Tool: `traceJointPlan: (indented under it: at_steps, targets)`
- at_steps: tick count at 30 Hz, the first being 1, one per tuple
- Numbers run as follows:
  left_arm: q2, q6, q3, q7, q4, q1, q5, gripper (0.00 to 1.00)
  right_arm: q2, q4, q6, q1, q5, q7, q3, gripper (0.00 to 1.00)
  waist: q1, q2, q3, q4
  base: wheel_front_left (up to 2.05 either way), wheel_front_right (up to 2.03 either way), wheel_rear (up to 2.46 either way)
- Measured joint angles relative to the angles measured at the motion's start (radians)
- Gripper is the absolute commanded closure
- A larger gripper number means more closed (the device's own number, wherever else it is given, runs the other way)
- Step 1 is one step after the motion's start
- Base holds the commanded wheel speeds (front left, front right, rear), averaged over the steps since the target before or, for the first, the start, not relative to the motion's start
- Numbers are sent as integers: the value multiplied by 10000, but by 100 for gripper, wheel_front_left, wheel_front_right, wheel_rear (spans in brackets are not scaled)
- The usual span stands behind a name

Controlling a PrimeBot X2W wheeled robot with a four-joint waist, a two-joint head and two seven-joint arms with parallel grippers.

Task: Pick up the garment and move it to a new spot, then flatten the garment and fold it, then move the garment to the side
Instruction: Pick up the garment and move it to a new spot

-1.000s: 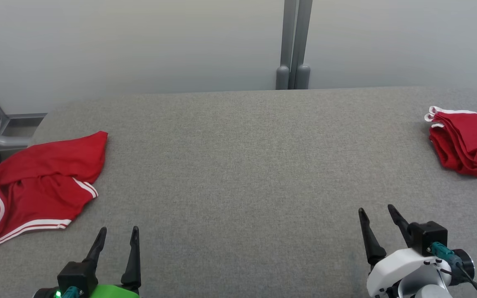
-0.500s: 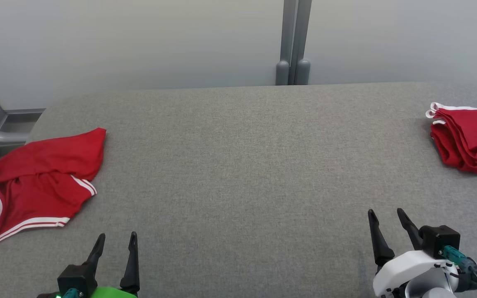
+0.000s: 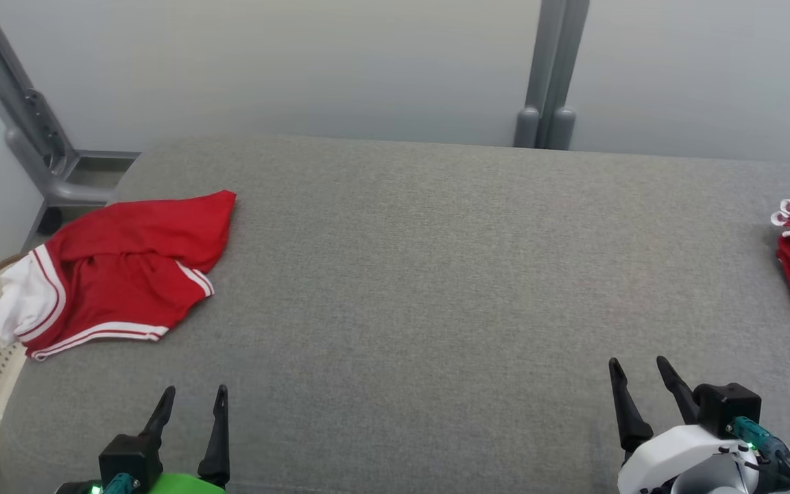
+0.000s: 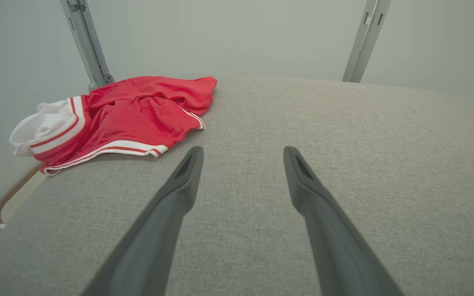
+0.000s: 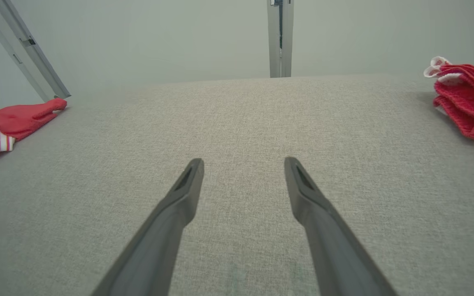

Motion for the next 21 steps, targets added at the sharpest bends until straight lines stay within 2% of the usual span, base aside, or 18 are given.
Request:
traceJointPlan:
  at_steps: [11,21]
  targets:
    - [134,205,-15,38,-257,174,115,0,4,288,0,-16,307,-171,587,0,0,0,-43,1712,0,0,0]
    - [257,326,255,25,-84,204,29,0,8,508,0,-50,554,-349,888,0,0,0,-106,2873,0,0,0]
